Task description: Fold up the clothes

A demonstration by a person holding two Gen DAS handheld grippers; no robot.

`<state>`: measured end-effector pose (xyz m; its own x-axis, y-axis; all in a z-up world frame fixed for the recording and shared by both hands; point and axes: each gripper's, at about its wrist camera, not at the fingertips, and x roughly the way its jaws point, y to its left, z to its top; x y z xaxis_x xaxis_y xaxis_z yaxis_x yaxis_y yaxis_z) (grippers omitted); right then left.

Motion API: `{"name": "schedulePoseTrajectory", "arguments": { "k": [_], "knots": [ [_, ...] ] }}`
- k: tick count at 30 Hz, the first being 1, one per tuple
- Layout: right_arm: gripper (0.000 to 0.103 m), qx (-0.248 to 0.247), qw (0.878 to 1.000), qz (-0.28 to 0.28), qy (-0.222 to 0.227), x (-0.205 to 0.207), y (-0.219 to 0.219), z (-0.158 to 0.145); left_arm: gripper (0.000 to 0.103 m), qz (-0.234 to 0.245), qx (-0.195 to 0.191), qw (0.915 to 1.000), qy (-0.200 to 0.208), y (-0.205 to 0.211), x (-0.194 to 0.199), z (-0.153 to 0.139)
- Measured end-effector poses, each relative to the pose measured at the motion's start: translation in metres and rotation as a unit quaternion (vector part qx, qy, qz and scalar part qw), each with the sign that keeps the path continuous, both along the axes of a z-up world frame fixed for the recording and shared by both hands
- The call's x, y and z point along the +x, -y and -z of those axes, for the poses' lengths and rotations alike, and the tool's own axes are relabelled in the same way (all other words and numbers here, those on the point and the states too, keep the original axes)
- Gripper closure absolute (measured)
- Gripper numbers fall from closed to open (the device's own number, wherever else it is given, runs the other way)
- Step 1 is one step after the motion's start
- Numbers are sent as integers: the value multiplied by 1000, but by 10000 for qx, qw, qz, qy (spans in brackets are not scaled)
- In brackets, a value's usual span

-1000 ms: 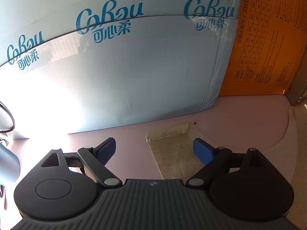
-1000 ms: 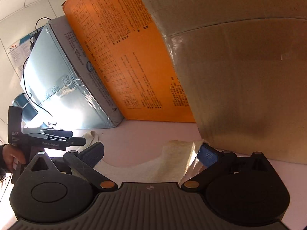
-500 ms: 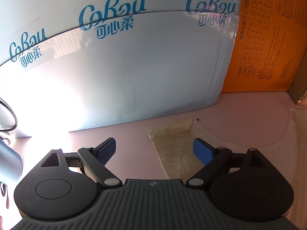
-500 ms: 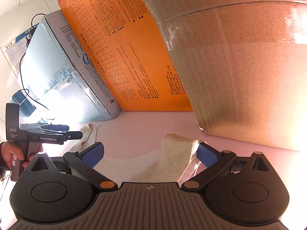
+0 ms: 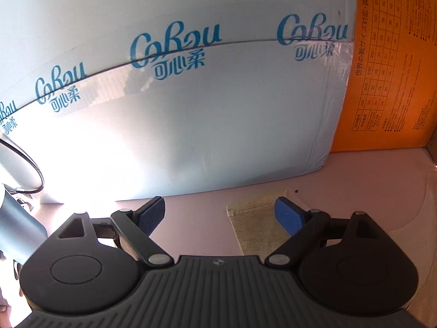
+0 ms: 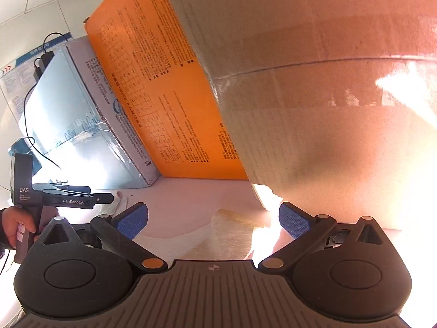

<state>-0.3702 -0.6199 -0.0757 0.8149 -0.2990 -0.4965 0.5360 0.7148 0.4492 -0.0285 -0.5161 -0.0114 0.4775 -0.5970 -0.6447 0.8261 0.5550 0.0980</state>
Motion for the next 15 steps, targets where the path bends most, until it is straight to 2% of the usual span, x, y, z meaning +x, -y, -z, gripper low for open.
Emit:
{"name": "schedulePoseTrajectory", "arguments": {
  "k": [3,6,8,10,15],
  "knots": [
    [0,190,9980,-588,129,11,-6,-3,16,697,-339,9963,-375,-16,-16,-8],
    [0,277,9939,-1068,46,28,-10,4,16,1253,8,9908,-512,-1,-29,3],
    [0,475,9939,-996,-86,36,-4,15,16,1266,294,9897,-607,15,-27,19],
    [0,613,9947,-783,-243,38,4,25,16,1170,395,9889,-822,27,-22,30],
    [0,435,9969,-560,-340,38,16,30,13,1210,391,9902,-578,45,-7,32]
  ]
}}
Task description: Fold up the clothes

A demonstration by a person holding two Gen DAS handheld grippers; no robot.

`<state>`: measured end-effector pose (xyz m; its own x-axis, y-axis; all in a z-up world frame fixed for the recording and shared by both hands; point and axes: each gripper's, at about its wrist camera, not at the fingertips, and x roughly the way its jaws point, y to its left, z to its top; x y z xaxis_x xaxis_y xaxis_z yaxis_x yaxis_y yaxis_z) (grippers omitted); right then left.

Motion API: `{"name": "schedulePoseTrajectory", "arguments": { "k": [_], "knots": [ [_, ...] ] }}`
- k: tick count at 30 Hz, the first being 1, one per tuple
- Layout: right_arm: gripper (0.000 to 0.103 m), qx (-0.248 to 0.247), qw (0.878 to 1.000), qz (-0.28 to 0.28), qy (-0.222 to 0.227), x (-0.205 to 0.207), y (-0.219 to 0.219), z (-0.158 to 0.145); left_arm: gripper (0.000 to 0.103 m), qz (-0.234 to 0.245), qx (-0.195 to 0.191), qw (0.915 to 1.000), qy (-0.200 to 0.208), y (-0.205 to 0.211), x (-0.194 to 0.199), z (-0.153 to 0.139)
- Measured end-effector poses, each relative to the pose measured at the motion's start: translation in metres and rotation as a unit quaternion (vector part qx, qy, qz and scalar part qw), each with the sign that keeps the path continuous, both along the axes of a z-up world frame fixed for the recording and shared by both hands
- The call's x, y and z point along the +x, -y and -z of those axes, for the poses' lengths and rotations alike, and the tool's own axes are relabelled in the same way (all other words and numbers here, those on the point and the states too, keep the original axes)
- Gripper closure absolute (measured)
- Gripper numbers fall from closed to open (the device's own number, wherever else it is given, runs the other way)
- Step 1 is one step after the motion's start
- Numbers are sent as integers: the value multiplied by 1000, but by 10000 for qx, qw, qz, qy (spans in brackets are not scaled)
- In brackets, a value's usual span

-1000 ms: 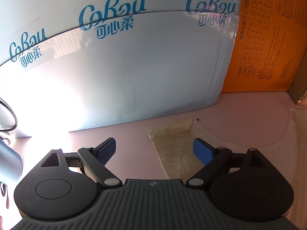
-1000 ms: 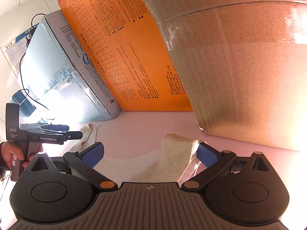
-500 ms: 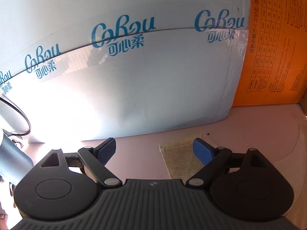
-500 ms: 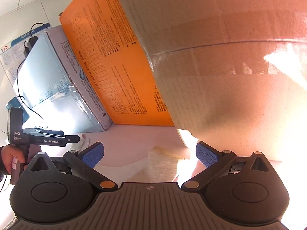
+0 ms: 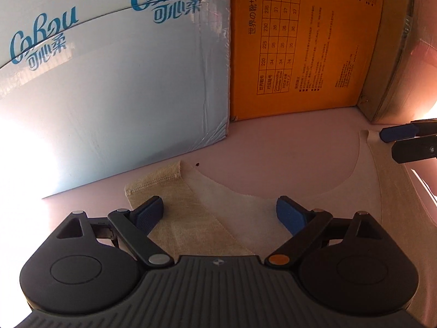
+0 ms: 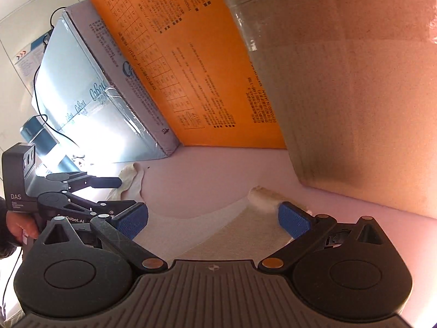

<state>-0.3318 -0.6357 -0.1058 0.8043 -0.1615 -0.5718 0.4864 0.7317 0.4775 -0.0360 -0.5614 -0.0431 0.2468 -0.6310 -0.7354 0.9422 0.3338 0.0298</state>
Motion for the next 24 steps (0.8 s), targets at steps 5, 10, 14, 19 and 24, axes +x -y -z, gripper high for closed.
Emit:
{"name": "schedulePoseTrajectory", "arguments": {
  "k": [5,10,14,19,24],
  "knots": [
    [0,-465,9981,260,-312,8,-9,-10,14,-465,26,9989,38,-6,8,-20],
    [0,-840,9920,927,-161,-23,-38,-42,14,-440,-370,9976,388,-63,2,-53],
    [0,-901,9895,1128,-89,-62,-76,-68,14,-355,-557,9974,280,-143,-8,-71],
    [0,-652,9942,784,-343,-85,-149,-75,14,253,-348,9991,34,-216,-47,-64],
    [0,-441,9969,343,-555,-64,-203,-62,14,949,-411,9946,-2,-215,-93,-51]
  ]
}}
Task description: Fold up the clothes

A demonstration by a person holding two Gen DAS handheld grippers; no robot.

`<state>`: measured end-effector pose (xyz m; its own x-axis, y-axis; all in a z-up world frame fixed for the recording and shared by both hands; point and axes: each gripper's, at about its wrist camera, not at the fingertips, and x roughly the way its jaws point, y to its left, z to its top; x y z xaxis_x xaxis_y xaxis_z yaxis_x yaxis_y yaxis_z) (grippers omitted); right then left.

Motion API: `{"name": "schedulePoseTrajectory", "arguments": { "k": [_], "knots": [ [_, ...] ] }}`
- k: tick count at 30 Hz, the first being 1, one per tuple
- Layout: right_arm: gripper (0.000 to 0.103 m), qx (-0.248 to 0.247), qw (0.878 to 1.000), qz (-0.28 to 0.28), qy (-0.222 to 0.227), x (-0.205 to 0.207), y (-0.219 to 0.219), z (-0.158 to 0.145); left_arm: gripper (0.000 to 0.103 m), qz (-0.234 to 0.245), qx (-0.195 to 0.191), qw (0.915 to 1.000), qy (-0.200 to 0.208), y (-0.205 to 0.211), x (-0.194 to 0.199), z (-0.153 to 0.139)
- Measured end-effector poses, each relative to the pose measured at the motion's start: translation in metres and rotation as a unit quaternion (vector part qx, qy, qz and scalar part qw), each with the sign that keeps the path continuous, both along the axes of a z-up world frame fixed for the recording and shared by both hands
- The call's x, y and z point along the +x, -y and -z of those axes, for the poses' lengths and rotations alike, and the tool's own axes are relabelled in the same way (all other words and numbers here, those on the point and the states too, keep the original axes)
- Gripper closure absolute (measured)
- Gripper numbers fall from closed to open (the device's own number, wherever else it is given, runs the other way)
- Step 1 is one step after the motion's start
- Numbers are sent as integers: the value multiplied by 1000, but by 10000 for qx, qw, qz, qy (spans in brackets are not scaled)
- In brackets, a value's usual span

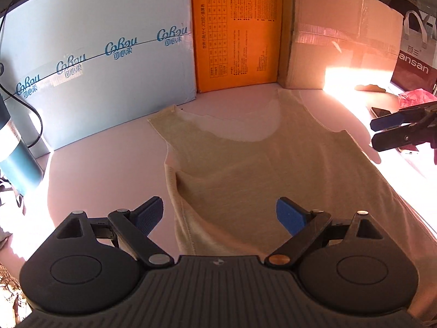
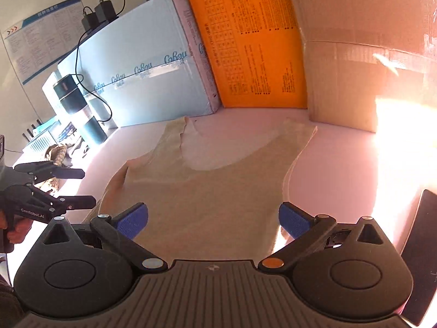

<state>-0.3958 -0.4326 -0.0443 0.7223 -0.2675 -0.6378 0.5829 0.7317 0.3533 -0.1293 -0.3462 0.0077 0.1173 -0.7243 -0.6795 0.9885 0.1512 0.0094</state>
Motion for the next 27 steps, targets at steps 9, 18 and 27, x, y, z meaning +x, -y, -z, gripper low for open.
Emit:
{"name": "schedulePoseTrajectory", "arguments": {
  "k": [9,18,27],
  "knots": [
    [0,612,9961,-352,-522,25,-27,36,10,-66,900,9959,14,4,3,36],
    [0,108,9951,9,-982,4,-46,25,3,-1183,763,9900,-126,-35,56,25],
    [0,-230,9910,-210,-1305,-9,-89,10,3,-936,958,9909,123,-24,62,13]
  ]
}}
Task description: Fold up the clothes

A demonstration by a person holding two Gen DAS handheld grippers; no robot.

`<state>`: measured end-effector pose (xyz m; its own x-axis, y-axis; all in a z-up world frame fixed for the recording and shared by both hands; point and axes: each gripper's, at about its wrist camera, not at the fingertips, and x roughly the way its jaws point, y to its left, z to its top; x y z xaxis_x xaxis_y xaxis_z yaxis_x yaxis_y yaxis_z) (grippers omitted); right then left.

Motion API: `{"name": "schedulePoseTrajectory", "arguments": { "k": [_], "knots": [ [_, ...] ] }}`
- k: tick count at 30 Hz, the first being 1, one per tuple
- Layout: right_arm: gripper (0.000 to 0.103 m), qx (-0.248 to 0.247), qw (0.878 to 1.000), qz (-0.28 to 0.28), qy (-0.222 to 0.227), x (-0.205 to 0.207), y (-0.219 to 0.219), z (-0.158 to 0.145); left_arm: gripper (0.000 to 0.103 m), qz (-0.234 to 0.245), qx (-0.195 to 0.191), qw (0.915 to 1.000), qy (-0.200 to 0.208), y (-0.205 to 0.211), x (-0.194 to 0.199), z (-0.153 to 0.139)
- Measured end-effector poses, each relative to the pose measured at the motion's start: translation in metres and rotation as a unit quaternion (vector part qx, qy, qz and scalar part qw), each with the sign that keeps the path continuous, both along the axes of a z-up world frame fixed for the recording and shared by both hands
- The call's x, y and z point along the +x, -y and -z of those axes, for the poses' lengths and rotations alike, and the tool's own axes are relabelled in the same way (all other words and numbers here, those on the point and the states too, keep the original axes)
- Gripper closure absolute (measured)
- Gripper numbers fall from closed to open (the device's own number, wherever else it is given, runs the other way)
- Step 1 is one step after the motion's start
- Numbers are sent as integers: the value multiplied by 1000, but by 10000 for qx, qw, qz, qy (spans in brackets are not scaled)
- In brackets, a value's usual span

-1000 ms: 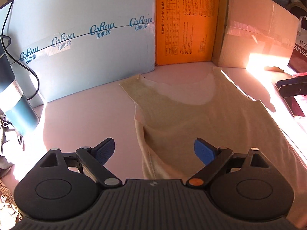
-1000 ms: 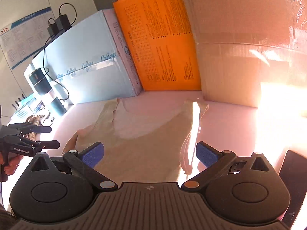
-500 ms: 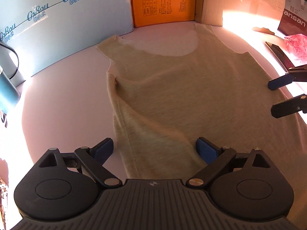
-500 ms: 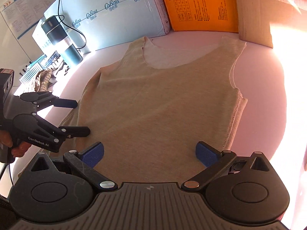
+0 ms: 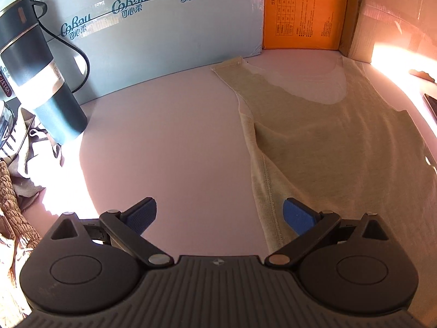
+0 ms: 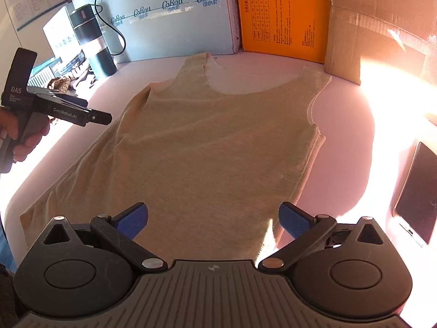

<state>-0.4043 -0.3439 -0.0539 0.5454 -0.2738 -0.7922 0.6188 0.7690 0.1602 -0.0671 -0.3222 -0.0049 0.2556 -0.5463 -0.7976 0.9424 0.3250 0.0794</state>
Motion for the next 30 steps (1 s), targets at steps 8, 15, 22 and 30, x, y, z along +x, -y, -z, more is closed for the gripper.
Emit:
{"name": "schedulePoseTrajectory", "arguments": {
  "k": [8,15,22,30],
  "knots": [
    [0,532,9951,517,658,-58,-44,-13,3,1682,-117,9852,-318,-61,-60,-11],
    [0,2872,9304,-840,2119,13,-65,5,3,2897,601,9551,-183,-90,-94,-4],
    [0,3869,8954,-1335,1754,36,-87,22,3,2565,665,9637,-335,-134,-81,-12],
    [0,3553,9200,-1239,1092,42,-78,31,3,1711,3,9840,-493,-118,-87,-21]
  ]
}}
